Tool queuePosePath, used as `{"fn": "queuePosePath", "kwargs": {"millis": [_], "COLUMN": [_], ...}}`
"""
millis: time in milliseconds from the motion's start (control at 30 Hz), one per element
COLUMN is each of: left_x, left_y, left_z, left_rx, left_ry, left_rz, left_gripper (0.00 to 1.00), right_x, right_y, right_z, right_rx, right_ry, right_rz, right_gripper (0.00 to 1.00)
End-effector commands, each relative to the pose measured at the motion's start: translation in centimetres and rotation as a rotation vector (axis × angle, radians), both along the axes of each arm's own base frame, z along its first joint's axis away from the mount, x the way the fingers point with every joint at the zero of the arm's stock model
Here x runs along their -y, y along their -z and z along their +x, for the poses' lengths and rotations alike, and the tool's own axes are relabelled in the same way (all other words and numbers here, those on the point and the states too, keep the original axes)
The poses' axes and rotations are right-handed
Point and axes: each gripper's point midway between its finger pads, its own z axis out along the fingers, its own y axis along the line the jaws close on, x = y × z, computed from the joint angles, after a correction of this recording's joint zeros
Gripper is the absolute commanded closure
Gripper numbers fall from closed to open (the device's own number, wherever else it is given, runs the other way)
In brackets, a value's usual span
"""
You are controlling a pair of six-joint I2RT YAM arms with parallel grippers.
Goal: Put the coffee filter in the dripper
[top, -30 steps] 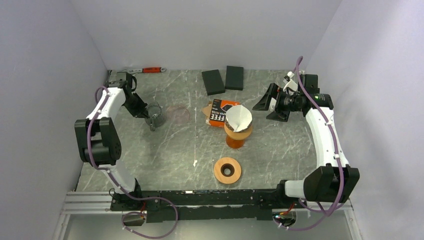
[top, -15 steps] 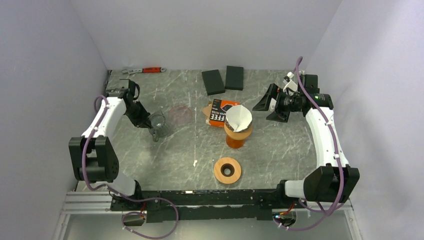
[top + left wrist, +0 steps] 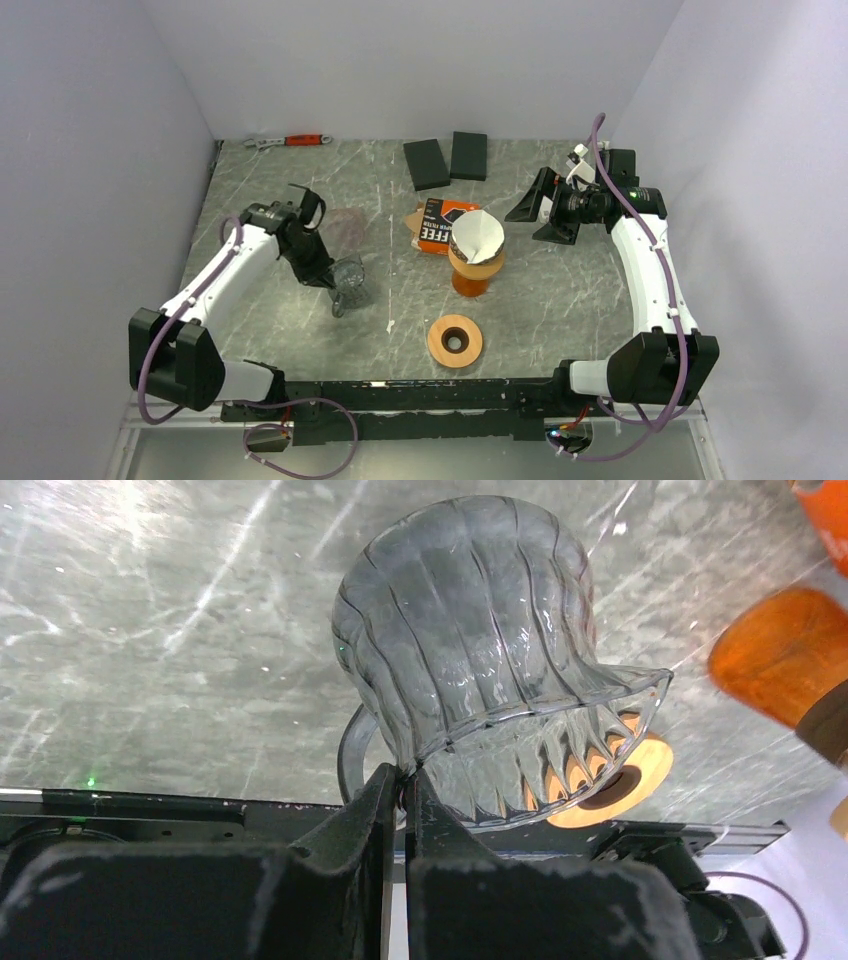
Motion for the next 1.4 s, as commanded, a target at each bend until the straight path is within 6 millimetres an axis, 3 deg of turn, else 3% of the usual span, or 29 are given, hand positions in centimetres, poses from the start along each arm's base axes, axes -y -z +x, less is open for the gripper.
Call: {"fn": "queuePosePath", "kwargs": {"millis": [0,333,400,533,733,1033,1367], "left_x": [2.0,3.9,4.0,3.9,3.8,5.0,2.2], "left_y": [0.4,2.7,2.9,3.0,0.3,-4.7,-4.6], "left_z": [0.1,1.2,1.1,1.1,2.5,7.3,16.0], "left_rx": [0.024,0.031,0.024,0.019,0.101,0.323,0.379], "left_ry": [-0.003,0.117,0.131,0.146,0.181,0.236,0.049], "left_rz": [-0.004,0.066,0.074,0.083,0.101,0.068,-0.074], "left_gripper": [1.0,0.99,0.92,0.68,0.48,0.32,0.35], "right_x": [0.2,0.4,0.5,0.5,0.6,0.7,0.9], "right_y": [-1.3,-1.3,-1.3,-1.4,-1.6,-1.4,-0.9], "right_z": [0.7,0.6,0.6,0.8,1.3,1.8,2.1], "right_rx": [0.053,0.051,0.052,0.053,0.054,0.049,0.04], "right_ry": [-0.006,-0.001,0.0,0.005,0.009,0.013,0.017], "right_rz": [-0.006,-0.018,-0.023,-0.024,-0.029,-0.028,-0.028], "right_gripper": [0.0,0.0,0.0,0.0,0.0,0.0,0.0]}}
